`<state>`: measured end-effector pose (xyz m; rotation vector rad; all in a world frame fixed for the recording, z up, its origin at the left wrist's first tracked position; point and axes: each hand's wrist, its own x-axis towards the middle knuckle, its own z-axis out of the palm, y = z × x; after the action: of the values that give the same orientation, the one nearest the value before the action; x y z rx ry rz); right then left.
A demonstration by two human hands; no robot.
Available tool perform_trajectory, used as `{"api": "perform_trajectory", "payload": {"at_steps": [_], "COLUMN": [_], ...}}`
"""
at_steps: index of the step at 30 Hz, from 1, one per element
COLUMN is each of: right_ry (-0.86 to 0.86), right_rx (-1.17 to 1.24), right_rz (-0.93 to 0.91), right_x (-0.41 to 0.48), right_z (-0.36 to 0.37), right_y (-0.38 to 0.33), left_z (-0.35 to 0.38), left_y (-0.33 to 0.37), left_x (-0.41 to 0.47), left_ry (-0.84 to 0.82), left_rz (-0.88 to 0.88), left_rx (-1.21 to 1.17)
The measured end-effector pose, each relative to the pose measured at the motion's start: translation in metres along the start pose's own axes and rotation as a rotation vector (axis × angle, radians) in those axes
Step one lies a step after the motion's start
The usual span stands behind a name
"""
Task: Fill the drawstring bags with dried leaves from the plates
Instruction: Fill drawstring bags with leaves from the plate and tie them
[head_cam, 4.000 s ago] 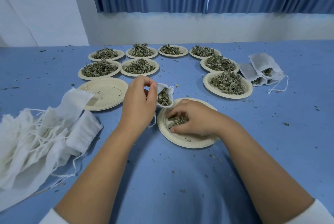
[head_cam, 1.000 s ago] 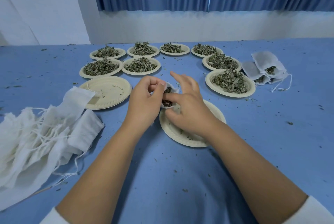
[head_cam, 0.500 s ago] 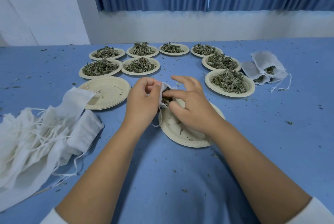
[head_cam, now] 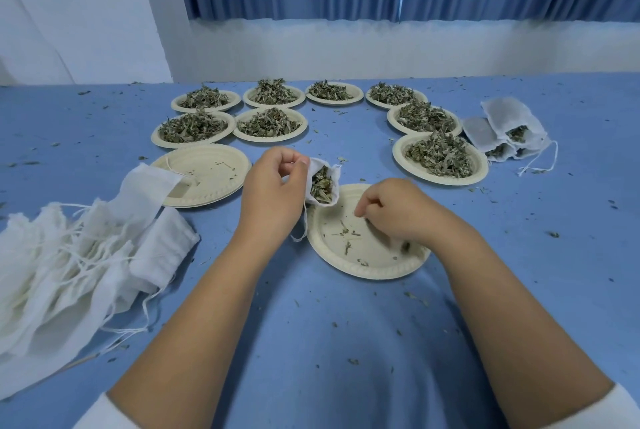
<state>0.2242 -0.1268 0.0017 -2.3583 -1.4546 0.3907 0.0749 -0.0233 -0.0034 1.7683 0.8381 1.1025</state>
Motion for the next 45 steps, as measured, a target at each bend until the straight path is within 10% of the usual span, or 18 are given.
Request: {"api": "perform_trajectory", "payload": {"at_steps": [22, 40, 45], "right_ry": [-0.276, -0.142, 0.046], "right_rx": [-0.070, 0.017, 0.361], "right_rz": [-0.237, -0.247, -0.234], "right_x": [-0.014, -0.011, -0.015], "right_z": [-0.003, 0.006, -0.012], "right_y": [-0.005, -0.013, -0.009], "left_z": [0.000, 0.000, -0.001], "left_y": [0.004, 0.004, 0.004], "left_x": [-0.003, -0.003, -0.002], "left_ry": [-0.013, -0.019, 0.000], "left_rz": [0.005, -0.015, -0.009], "left_rx": [0.035, 0.044, 0.025]}}
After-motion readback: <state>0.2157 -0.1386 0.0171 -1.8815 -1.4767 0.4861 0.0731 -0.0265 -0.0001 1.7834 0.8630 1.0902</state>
